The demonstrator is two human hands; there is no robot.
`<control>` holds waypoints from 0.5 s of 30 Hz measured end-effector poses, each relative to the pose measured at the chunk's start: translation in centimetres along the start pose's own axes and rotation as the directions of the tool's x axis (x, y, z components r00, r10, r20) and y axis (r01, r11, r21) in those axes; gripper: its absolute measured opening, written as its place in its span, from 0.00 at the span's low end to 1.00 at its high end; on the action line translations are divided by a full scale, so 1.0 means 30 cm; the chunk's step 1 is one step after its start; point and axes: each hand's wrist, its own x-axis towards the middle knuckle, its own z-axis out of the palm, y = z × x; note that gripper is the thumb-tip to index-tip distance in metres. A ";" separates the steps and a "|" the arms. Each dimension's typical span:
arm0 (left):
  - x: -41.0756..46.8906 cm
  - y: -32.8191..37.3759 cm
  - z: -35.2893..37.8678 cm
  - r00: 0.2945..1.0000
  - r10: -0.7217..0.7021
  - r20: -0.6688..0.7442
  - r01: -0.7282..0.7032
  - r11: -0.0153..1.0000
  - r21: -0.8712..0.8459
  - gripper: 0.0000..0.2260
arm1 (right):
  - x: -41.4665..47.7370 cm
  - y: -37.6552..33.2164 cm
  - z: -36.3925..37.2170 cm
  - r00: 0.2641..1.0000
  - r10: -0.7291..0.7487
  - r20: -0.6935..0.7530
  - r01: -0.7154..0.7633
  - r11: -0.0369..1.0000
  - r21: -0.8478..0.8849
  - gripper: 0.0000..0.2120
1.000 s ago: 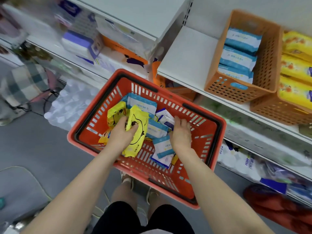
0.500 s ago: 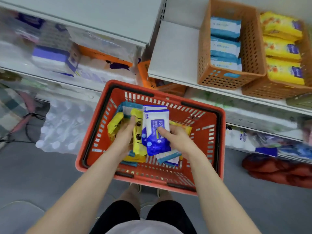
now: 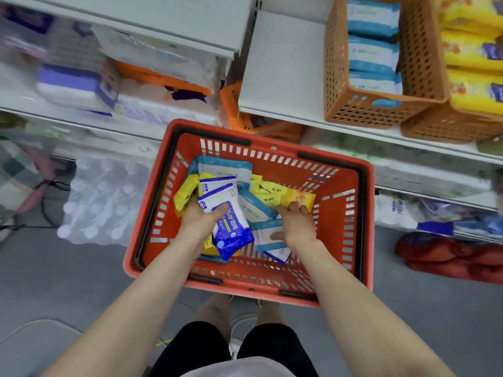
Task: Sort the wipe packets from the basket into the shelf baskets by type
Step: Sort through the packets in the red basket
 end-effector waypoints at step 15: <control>-0.052 0.029 0.004 1.000 -0.011 0.012 0.011 0.999 -0.045 0.16 | -0.286 0.109 -0.331 0.992 -0.111 -0.058 0.092 0.329 0.940 0.08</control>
